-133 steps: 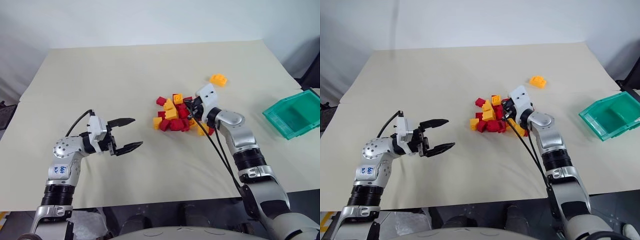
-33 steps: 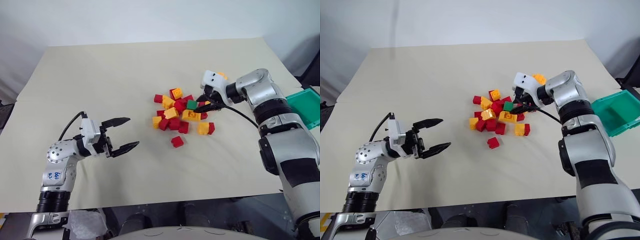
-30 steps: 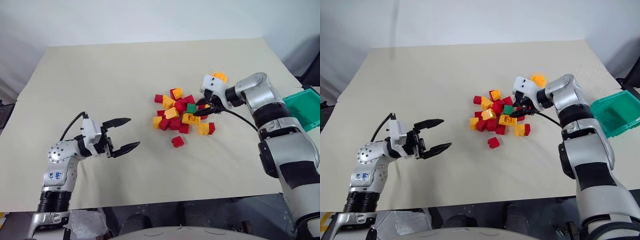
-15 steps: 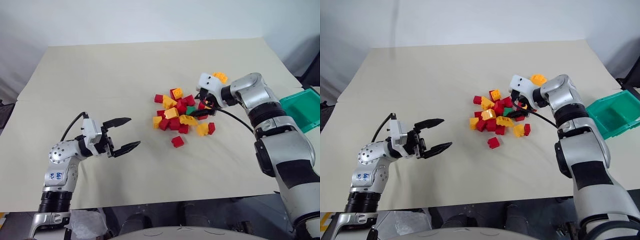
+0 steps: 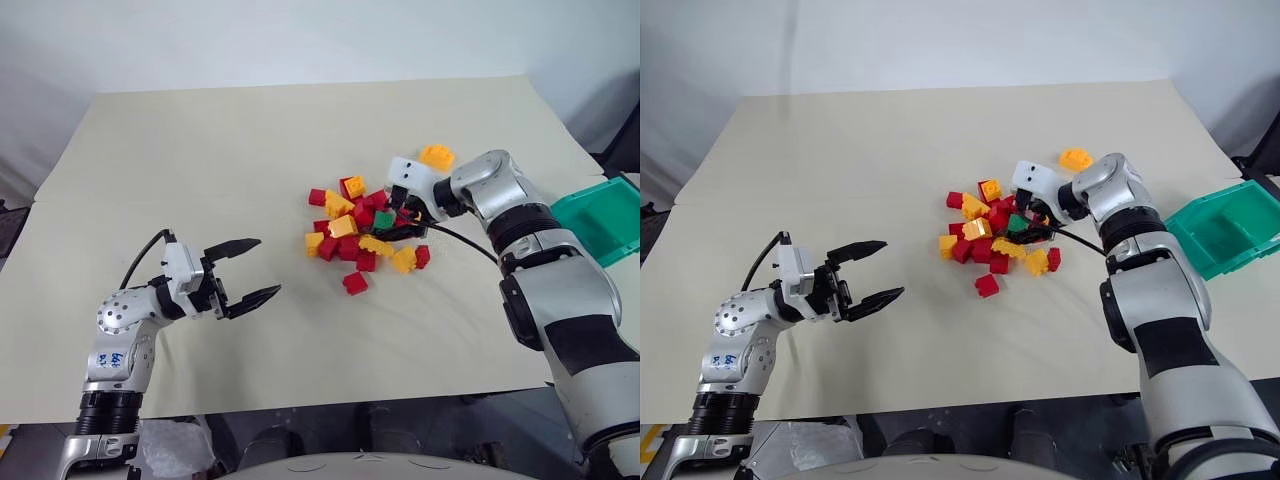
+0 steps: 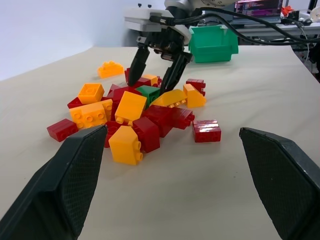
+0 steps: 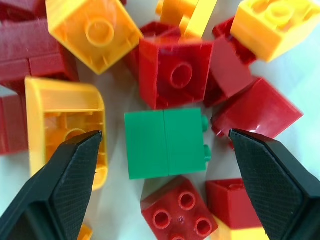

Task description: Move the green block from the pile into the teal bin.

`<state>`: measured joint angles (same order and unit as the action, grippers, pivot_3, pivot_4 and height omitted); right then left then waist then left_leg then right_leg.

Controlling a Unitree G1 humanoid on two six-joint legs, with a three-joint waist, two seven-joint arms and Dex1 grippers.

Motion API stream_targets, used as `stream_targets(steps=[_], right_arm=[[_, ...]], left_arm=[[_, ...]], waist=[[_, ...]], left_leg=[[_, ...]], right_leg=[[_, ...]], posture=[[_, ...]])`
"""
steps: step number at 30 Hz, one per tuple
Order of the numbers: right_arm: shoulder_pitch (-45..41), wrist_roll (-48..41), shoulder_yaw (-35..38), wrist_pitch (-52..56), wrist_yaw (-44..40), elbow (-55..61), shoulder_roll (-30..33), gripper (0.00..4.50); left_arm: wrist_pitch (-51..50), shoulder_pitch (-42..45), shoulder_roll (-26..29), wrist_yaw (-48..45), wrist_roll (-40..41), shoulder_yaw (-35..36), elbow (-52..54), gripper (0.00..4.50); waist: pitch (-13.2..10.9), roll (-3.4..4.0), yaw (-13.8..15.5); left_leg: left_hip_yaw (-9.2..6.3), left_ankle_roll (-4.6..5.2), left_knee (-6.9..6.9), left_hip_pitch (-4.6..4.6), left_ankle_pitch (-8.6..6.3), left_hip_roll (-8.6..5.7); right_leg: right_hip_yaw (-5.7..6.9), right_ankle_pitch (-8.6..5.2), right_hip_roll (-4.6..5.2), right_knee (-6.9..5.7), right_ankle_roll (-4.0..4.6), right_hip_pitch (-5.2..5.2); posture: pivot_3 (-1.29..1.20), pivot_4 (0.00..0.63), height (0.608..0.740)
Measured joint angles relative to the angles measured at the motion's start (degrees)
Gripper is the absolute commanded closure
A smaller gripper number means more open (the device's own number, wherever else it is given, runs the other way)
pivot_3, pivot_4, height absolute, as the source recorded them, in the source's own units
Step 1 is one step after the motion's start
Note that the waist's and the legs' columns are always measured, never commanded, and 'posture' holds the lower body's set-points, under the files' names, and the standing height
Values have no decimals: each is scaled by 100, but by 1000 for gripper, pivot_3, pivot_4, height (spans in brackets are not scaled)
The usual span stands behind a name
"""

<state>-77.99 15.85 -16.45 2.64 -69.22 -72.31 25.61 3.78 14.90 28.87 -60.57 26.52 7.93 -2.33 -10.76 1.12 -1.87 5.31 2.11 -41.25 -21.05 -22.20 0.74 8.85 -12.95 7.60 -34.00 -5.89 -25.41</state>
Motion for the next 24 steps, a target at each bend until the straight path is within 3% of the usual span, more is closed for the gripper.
stream_targets(steps=[1,8,14,20,24], right_arm=[[2,27,-8,1,83,-17,-12,237],[46,57,5,4,250,-43,-135,2436],[47,-121,238,169,136,137,124,2451],[232,-433,599,871,125,1188,691,2451],[1602,-943,1495,2031,506,3439,1278,2451]], left_arm=[[0,-1,0,5,0,0,3,0],[0,-7,-20,45,0,-3,18,0],[0,3,-20,8,1,-28,23,0],[-127,188,-126,108,1,-217,245,0],[-343,534,-457,351,-100,-604,392,0]], waist=[[0,0,-2],[0,0,-1],[0,0,20],[0,0,24],[0,0,193]], left_leg=[[0,0,1,0,0,0],[0,0,0,-1,0,-1],[0,0,0,-5,0,-1],[-1,0,0,-4,0,0],[0,0,-6,-20,0,-5]], right_leg=[[0,0,0,1,0,0],[1,0,0,0,0,0],[3,0,1,2,0,0],[3,0,0,2,0,0],[15,1,4,9,-1,3]], posture=[[0,150,740],[0,150,740],[0,150,740],[0,150,740],[0,150,740]])
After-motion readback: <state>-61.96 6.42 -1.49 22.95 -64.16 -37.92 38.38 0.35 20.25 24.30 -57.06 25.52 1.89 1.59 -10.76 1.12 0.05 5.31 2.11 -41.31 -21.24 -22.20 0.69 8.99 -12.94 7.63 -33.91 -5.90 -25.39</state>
